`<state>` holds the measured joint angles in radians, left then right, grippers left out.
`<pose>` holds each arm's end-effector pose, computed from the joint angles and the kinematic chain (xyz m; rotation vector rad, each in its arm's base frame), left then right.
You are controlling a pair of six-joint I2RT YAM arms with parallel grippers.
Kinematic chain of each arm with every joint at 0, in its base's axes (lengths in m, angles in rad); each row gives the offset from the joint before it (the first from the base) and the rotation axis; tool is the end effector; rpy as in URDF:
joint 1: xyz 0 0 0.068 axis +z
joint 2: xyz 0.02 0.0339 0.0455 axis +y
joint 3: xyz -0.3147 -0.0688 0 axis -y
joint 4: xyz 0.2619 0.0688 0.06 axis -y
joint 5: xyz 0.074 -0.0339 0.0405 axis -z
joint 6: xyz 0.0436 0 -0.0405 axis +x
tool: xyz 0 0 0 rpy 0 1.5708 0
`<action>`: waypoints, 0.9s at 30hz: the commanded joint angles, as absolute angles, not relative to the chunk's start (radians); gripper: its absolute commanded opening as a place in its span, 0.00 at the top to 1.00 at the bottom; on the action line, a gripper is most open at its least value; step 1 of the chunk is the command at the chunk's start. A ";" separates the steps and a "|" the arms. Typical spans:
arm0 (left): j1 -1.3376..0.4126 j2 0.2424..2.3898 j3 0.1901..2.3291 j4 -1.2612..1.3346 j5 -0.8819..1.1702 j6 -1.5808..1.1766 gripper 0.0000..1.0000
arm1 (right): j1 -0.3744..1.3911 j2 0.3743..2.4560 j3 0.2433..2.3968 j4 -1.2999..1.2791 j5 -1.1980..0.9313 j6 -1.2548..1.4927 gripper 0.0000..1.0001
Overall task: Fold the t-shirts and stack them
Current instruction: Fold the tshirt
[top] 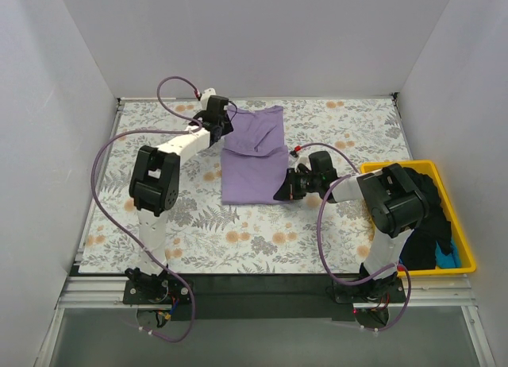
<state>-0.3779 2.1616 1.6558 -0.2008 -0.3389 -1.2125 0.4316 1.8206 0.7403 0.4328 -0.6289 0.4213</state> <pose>0.5082 -0.1862 0.2257 -1.0819 1.9992 -0.4747 0.3174 0.1744 0.1498 -0.3829 2.2913 1.1510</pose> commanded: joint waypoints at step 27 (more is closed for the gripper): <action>-0.451 1.443 0.870 -0.311 -0.005 -1.321 0.47 | 0.362 2.291 1.547 0.336 -0.628 0.583 0.93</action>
